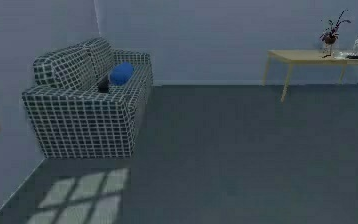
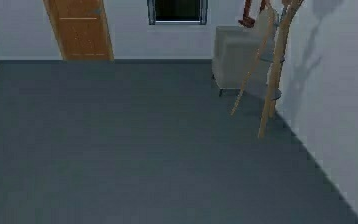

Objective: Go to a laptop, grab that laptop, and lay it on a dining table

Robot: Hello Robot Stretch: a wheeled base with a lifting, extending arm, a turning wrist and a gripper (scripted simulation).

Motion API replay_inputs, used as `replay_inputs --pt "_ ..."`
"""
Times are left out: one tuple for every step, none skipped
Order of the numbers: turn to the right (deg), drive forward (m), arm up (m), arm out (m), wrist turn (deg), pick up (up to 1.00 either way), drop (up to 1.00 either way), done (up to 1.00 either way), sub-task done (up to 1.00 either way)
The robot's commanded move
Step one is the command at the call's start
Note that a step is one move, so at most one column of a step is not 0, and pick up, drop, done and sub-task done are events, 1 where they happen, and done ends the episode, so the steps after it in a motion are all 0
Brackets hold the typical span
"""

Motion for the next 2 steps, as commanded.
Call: replay_inputs --pt "0.0 1.00 0.00 0.00 0.0 0.00 0.00 0.00 0.00" --pt "-3.0 0.00 0.00 0.00 0.0 0.00 0.00 0.00 0.00"
